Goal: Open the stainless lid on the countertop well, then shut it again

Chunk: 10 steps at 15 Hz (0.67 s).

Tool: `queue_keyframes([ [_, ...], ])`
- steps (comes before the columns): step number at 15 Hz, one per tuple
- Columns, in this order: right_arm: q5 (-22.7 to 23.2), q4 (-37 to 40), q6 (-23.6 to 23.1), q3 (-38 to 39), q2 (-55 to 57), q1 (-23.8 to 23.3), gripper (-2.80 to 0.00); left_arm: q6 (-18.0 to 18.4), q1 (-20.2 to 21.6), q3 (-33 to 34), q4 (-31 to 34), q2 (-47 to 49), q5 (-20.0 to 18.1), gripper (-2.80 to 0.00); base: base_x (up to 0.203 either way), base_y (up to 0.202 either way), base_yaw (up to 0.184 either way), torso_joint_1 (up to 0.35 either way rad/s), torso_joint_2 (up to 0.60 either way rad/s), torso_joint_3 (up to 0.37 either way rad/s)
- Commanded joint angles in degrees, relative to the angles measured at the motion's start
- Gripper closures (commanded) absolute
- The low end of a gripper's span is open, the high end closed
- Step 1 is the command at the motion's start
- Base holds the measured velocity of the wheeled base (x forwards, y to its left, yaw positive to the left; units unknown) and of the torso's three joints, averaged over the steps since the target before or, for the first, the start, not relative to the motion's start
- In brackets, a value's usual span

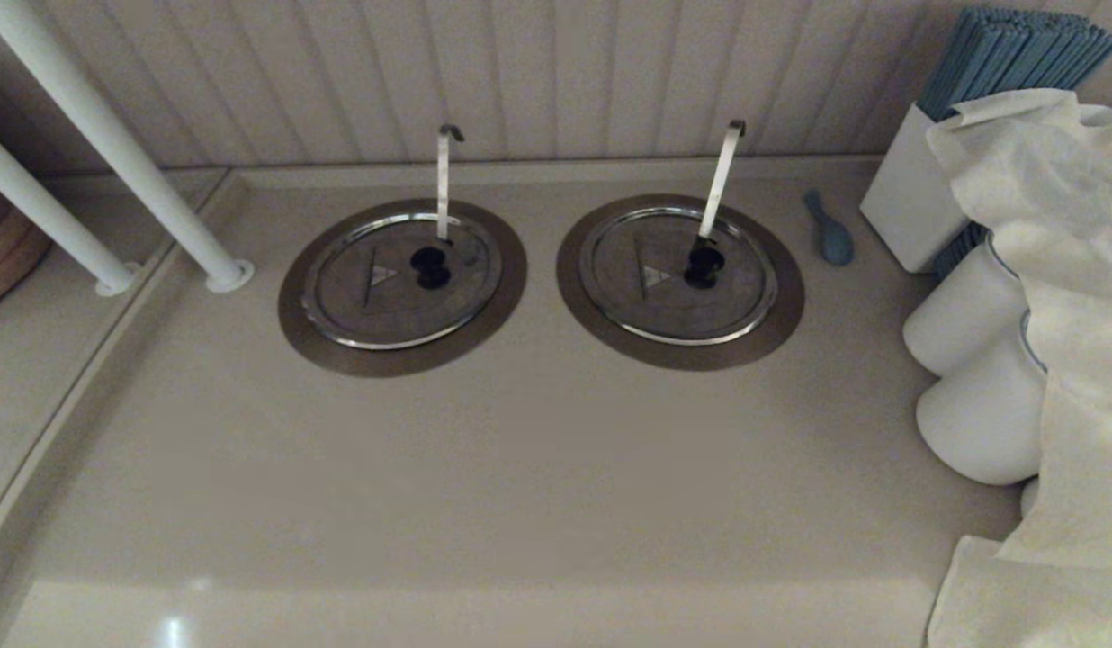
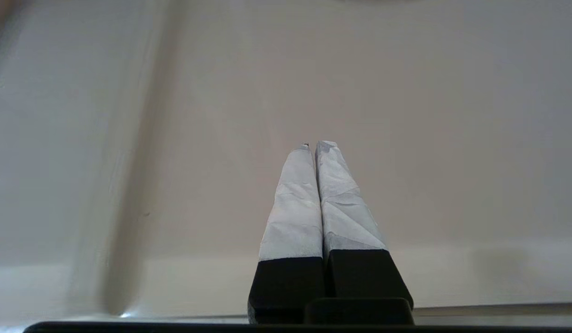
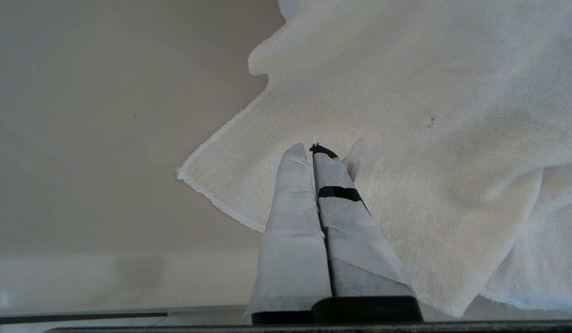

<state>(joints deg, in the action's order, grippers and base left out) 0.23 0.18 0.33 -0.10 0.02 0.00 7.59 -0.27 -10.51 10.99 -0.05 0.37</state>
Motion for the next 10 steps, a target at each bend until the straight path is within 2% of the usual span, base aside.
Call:
queue_keyframes([
  [1,0.47,0.11,-1.51,0.01,0.03,0.00,0.00,-1.77,0.03,8.96,-8.46,0.13,-0.90,0.00,0.000,0.000,0.000,0.000,0.00,0.000],
  [2,0.56,0.19,-2.54,0.01,0.06,0.00,0.00,-3.29,0.01,10.49,-9.34,0.14,-1.53,0.00,0.000,0.000,0.000,0.000,0.00,0.000],
  [4,0.48,0.17,-1.56,0.01,0.06,0.00,0.00,-1.58,0.09,10.51,-10.55,0.14,-1.96,0.00,0.000,0.000,0.000,0.000,0.00,0.000],
  [7,0.39,0.26,-1.67,0.01,-0.02,0.00,0.00,-1.72,0.09,10.33,-10.35,1.09,-2.98,0.00,0.000,0.000,0.000,0.000,0.00,0.000],
  [10,0.85,0.38,-4.67,0.01,0.06,0.00,0.00,-2.87,0.00,10.51,-10.55,0.14,-2.10,0.00,0.000,0.000,0.000,0.000,0.00,0.000],
])
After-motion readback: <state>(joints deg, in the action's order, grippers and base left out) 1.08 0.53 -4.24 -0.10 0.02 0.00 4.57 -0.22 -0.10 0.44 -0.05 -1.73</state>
